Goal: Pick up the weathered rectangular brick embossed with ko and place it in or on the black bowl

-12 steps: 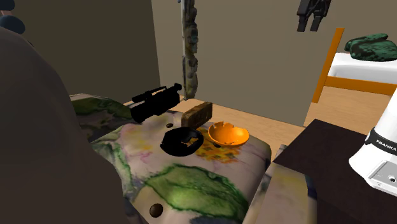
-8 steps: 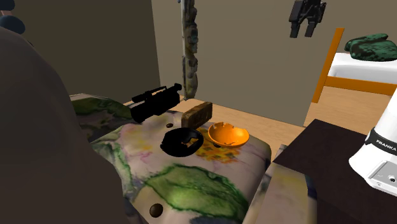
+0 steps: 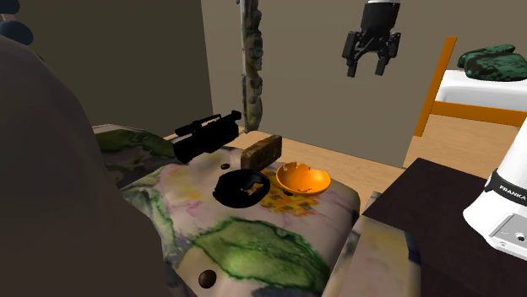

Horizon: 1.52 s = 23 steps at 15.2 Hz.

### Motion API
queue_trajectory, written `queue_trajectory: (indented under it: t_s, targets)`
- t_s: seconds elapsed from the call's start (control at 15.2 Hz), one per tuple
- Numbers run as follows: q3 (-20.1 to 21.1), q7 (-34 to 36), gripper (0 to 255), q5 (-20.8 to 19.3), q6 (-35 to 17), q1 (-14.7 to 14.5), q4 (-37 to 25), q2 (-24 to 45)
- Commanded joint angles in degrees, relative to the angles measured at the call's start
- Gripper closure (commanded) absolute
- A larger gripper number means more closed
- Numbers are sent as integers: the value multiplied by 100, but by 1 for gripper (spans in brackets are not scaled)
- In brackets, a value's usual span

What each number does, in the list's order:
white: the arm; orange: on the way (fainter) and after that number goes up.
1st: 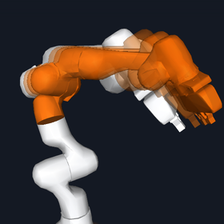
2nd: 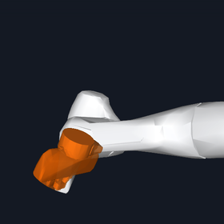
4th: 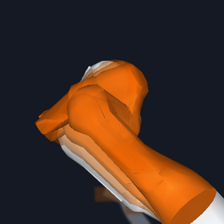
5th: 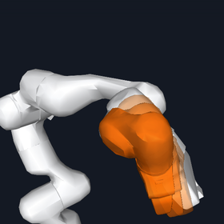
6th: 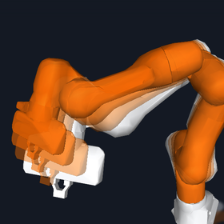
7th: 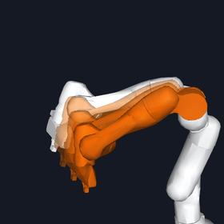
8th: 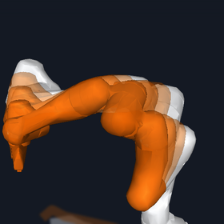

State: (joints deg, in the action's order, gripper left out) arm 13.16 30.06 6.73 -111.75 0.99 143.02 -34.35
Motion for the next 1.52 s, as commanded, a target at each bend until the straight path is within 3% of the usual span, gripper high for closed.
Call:
queue_trajectory:
  t_s: [0.0,0.4,0.79,1.06,1.45]
  targets:
    - [260,510,0,83,-314,41,-35,329]
    - [959,1999,0,-14,-1209,286,-438,1615]
    - [1449,3692,0,-692,-1877,518,-1175,3124]
    - [1480,4861,0,-1368,-2116,461,-1840,4182]
    - [1097,6275,0,-2127,-2199,23,-3071,5667]
